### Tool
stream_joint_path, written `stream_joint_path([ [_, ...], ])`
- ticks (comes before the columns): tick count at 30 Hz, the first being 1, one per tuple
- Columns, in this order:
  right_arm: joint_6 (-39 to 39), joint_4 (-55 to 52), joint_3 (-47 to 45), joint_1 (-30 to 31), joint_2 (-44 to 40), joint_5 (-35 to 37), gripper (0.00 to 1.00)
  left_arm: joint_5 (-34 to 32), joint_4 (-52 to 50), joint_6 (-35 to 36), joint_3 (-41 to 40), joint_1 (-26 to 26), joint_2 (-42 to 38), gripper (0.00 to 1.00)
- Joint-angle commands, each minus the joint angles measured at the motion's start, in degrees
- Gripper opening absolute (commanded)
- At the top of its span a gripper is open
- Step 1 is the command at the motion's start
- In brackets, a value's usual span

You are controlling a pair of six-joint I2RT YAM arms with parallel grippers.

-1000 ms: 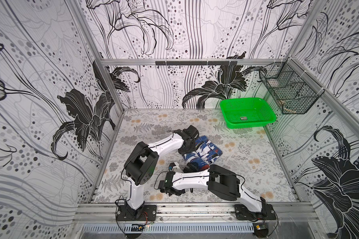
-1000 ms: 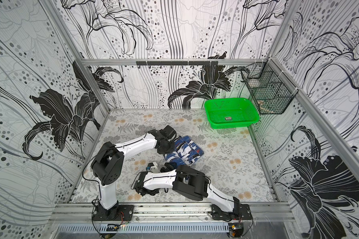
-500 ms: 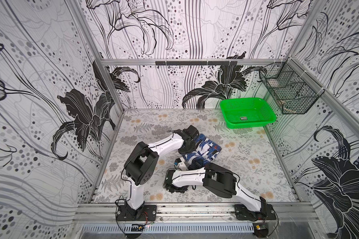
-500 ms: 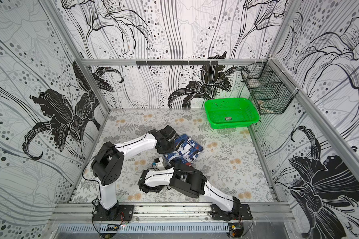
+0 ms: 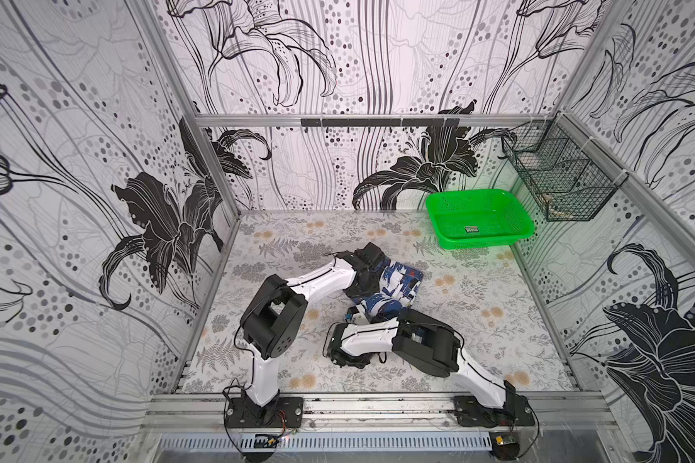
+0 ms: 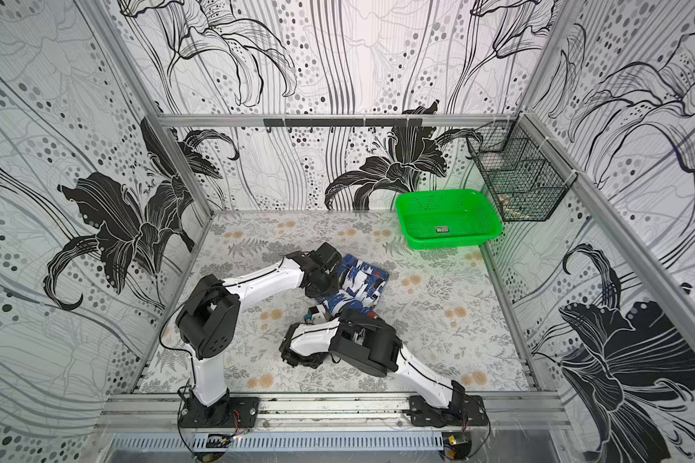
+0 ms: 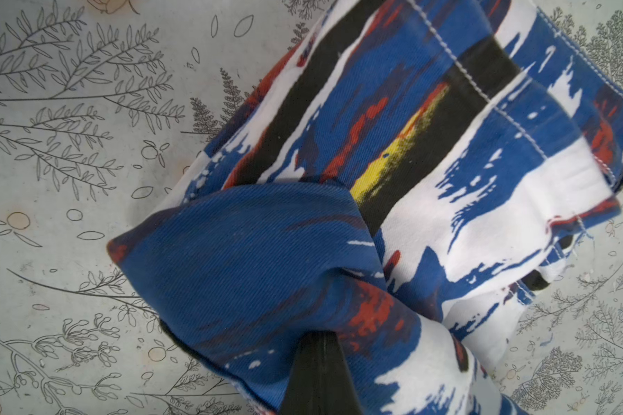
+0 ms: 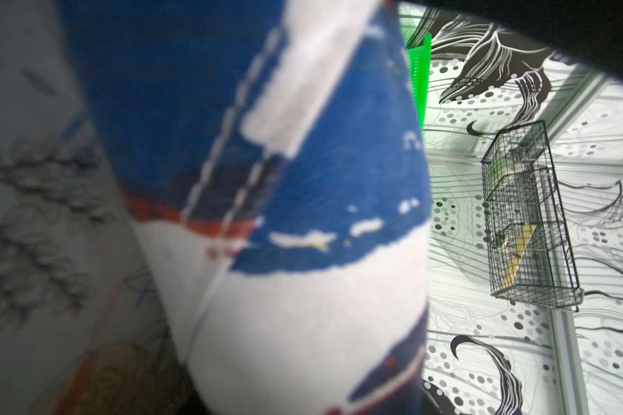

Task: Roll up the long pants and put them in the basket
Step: Roll the long pant at the center of the board.

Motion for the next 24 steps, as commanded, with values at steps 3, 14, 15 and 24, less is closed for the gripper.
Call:
stream_joint_path([
  [3,-14.39,17.08,-4.89,-0.49,-4.96,-12.35,0.16,-0.81,-3.41,0.11,-2.59,-0.19,0.36,0.0],
  [14,-22.78,28.57,-10.74,-0.51,-17.68,-43.8,0.03,-8.87,-17.92,1.94,4.4,2.08,-13.24,0.0],
  [15,-22.73,29.1,-10.83,-0.46,-18.68,-46.89,0.04,-9.44,-18.69,2.19,4.61,2.34,-14.59,0.0],
  [24,-20.62,32.74,-9.67,-2.15,-24.47,-66.53,0.07,-11.91,-22.88,3.53,0.25,6.66,-26.4,0.0],
])
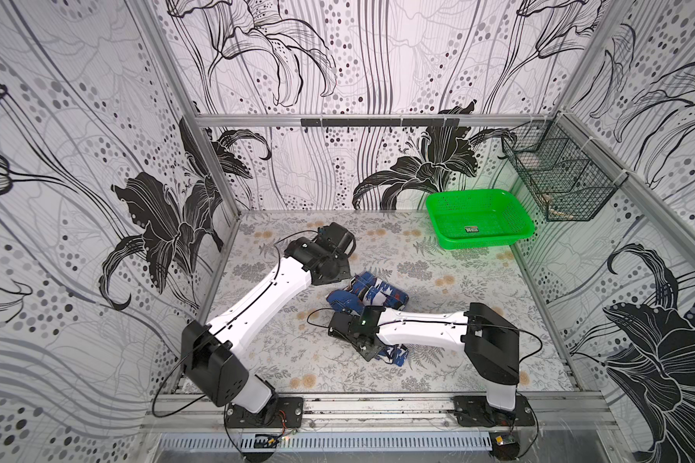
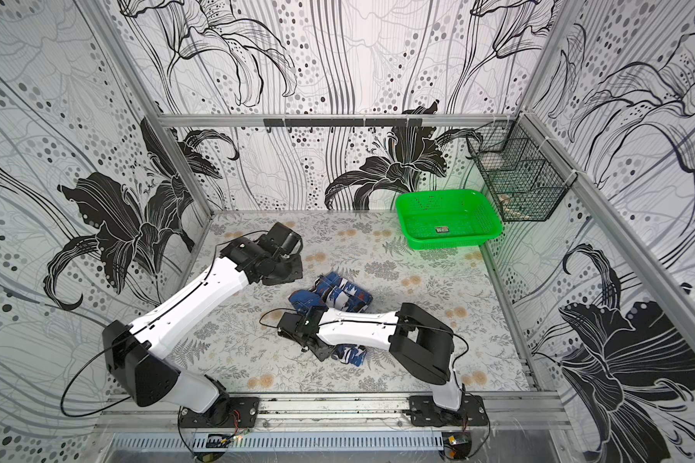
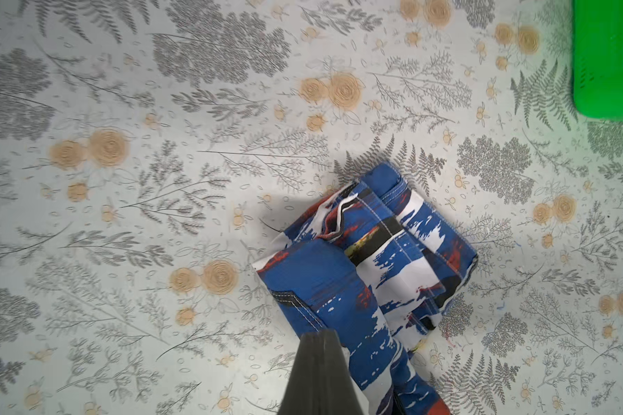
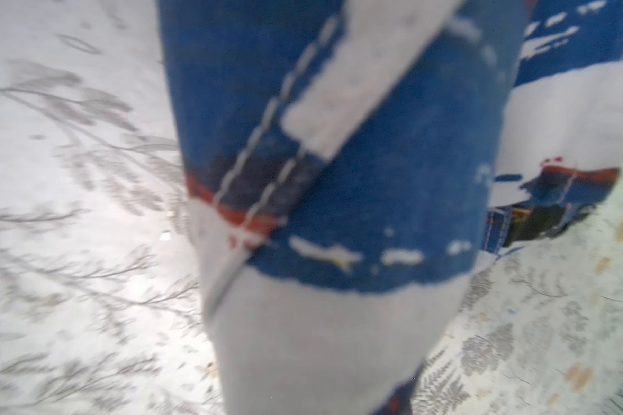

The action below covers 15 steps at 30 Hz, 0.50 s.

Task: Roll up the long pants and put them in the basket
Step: Roll the long pant at the center of the board.

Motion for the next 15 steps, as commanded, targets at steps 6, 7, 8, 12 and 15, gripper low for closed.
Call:
stream_joint_path([
  [6,2.01,11.5,-3.09,-5.3,0.35,-32.51,0.07,-0.19,-1.99,0.67,-6.84,1.16,-4.02,0.0],
  [7,2.63,12.82,-3.85,-6.26,0.09,-34.18,0.08,-0.08,-1.99,0.6,-7.32,1.16,-4.45,0.0],
  [8,3.41,14.38,-4.75,-7.14,-0.3,-36.01,0.08,-0.06,-2.23,0.41,-7.66,1.2,-4.85,0.0],
  [12,7.23,20.81,-8.54,-11.29,-1.74,-43.87,0.08,0.12,-3.48,0.39,-8.99,1.16,-6.4,0.0],
  [15,9.6,25.03,-11.02,-13.57,-2.6,-47.92,0.08,-0.23,-3.6,0.49,-10.7,1.22,-7.01,0.0],
])
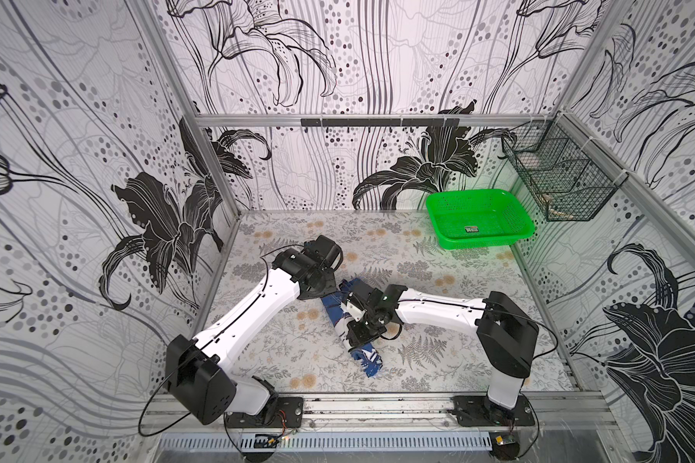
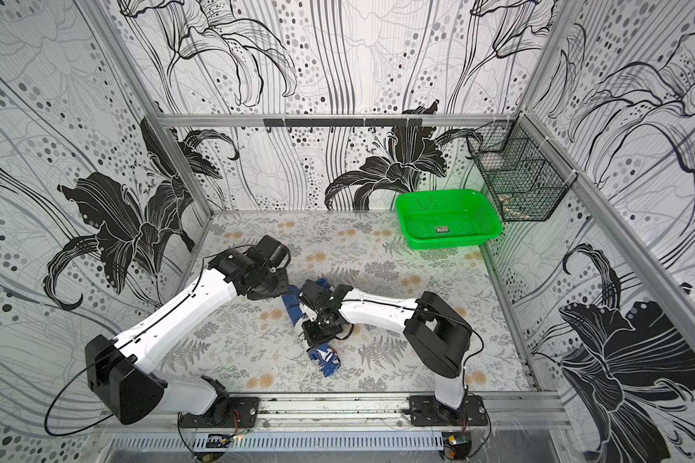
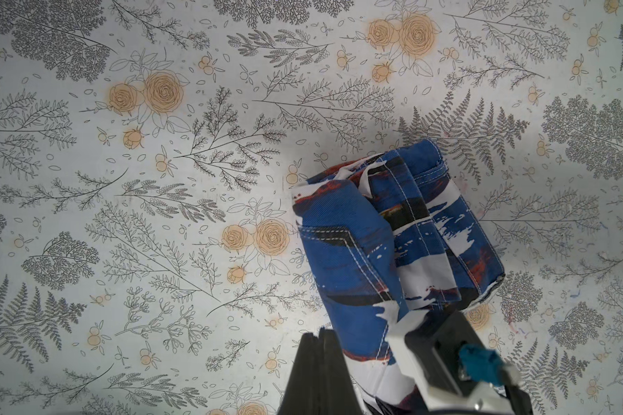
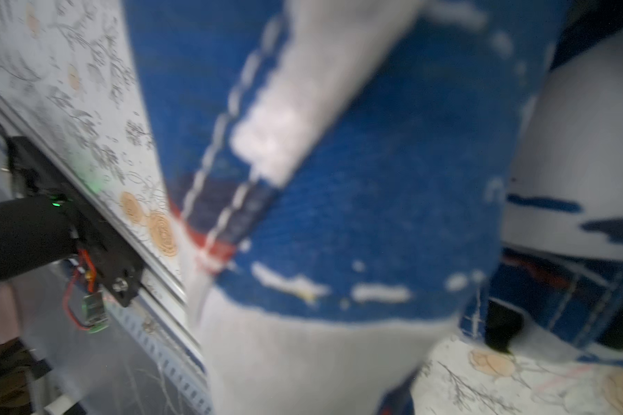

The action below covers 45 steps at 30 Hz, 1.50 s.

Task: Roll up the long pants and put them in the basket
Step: Roll the long pant at the center of the board.

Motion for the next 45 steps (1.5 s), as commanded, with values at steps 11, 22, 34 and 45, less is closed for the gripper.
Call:
stream_joint_path([
  [11,13.73,20.39,-12.74,-6.07,1.41,-22.97,0.09,3.31,4.38,0.95,-2.07,0.02,3.74,0.0],
  [22,14.37,21.38,-13.08,-7.24,2.33,-24.01,0.1,7.53,10.25,2.09,-1.42,-0.02,13.32,0.0],
  [34,9.3,13.29,-11.31,-8.12,1.3,-18.26,0.24,9.06,14.75,2.1,-3.79,0.0,20.93,0.0],
  [45,-12.38,-6.7,-3.66,8.95,-18.06,39.32,1.0,9.7,16.65,1.66,-4.45,-0.02,22.74,0.0],
])
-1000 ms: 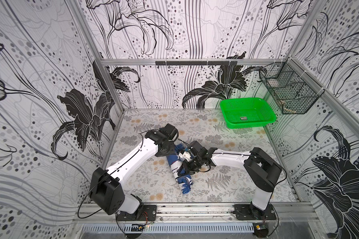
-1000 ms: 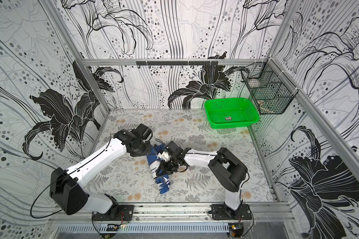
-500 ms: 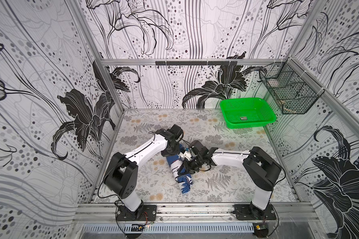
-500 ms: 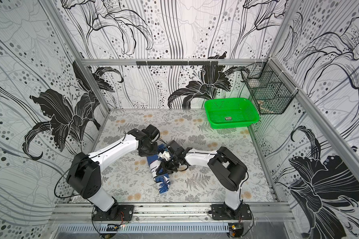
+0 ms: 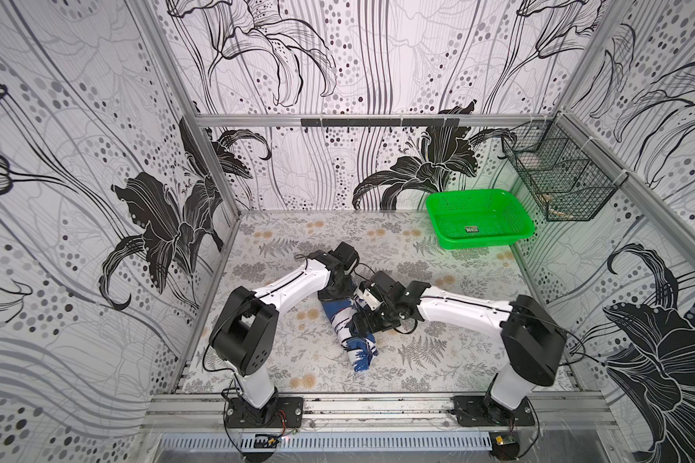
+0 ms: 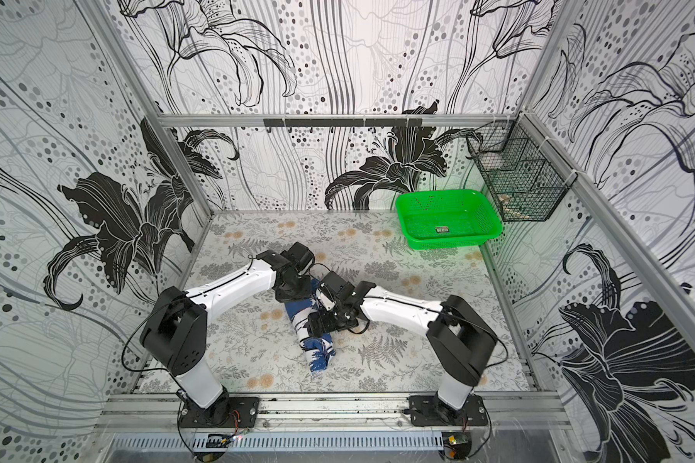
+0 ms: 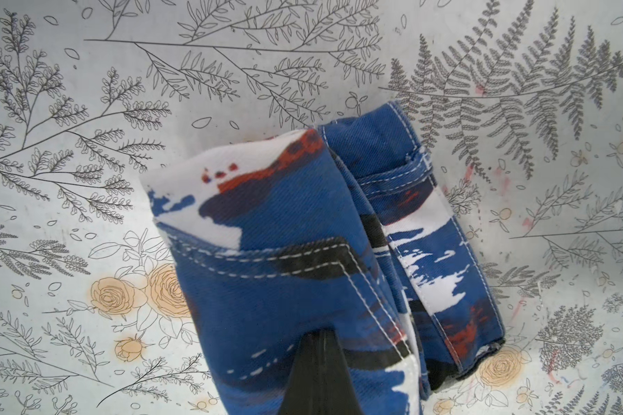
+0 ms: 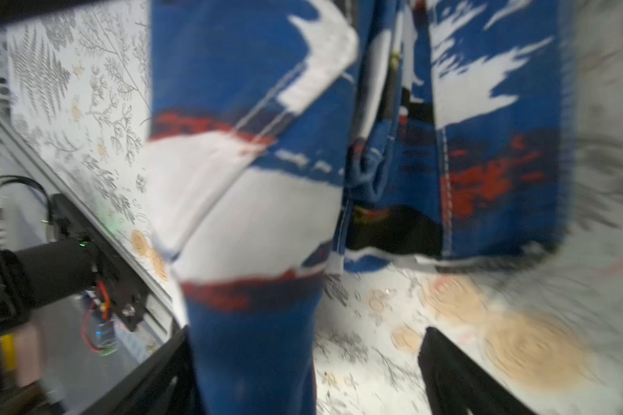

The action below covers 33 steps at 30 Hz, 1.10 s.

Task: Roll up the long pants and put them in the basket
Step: Roll the long pant at the center of the board.

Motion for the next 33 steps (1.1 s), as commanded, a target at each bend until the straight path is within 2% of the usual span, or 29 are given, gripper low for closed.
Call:
stream_joint_path([
  [1,-10.75,-8.45,3.01,11.4,-6.15,29.47,1.0,0.84,2.17,0.18,-2.15,-0.01,3.04,0.0],
  [4,-13.69,-10.64,4.63,18.3,-4.98,41.02,1.0,0.84,1.86,0.2,-1.9,-0.02,2.78,0.0],
  [8,-14.72,-14.95,9.77,25.92,1.59,49.97,1.0,0.67,1.55,0.2,-1.64,-0.01,2.78,0.0],
  [14,-11.71,-29.14,26.62,30.96,23.28,63.32,1.0,0.49,1.17,0.23,-1.11,-0.02,2.67,0.0],
  [18,-7.69,-35.49,38.44,31.16,33.72,63.1,1.0,0.33,0.84,0.03,-0.96,-0.02,2.54,0.0],
  [23,-3.27,-38.7,44.69,29.81,40.42,61.13,1.0,0.32,0.76,0.02,-1.15,-0.01,1.99,0.0],
  [28,2.28,-38.12,41.76,25.23,41.6,57.72,1.0,0.49,0.93,-0.07,-1.15,0.02,2.16,0.0],
  [33,3.61,-34.88,36.8,21.5,41.45,56.16,1.0,0.58,0.93,-0.07,-1.15,-0.02,2.17,0.0],
])
